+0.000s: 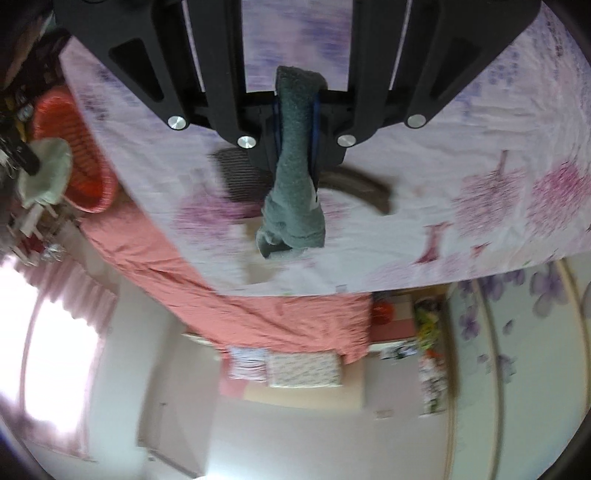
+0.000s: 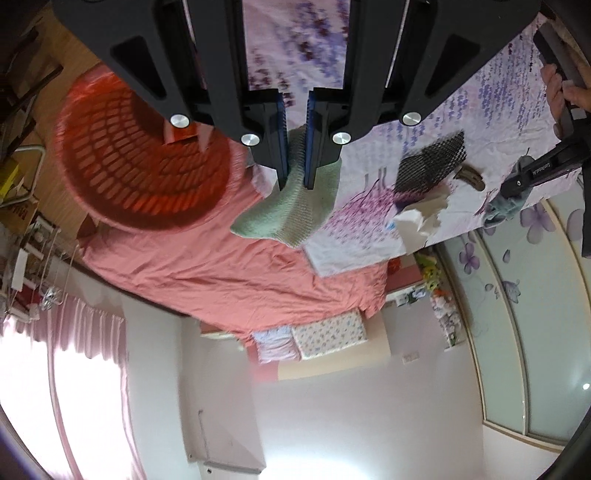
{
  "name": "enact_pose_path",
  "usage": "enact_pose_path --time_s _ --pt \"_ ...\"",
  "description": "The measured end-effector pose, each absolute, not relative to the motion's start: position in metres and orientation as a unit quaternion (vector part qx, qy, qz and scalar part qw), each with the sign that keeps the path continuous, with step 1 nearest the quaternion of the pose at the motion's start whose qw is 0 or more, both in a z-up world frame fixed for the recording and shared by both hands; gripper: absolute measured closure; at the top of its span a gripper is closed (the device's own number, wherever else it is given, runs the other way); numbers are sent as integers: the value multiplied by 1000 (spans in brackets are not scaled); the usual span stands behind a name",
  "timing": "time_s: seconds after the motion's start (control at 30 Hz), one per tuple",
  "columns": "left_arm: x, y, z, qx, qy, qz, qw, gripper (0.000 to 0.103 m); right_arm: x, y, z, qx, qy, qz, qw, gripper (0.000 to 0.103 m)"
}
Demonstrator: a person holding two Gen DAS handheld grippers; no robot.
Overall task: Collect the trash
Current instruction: 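Carry the sock and mint cloth over the orange basket and open both tools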
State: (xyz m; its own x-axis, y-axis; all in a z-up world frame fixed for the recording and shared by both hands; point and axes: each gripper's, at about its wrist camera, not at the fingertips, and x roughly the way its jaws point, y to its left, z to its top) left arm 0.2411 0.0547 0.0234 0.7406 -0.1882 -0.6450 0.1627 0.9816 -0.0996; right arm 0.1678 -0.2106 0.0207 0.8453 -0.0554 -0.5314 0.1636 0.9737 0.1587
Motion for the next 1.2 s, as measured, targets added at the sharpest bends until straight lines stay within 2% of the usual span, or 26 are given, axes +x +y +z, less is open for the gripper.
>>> enact_pose_path --time_s 0.47,1.2 --pt "210 -96 38 6 340 -267 902 90 145 -284 30 128 234 -120 956 94" --pt "213 -234 -15 30 387 -361 848 89 145 -354 0 180 245 -170 937 94"
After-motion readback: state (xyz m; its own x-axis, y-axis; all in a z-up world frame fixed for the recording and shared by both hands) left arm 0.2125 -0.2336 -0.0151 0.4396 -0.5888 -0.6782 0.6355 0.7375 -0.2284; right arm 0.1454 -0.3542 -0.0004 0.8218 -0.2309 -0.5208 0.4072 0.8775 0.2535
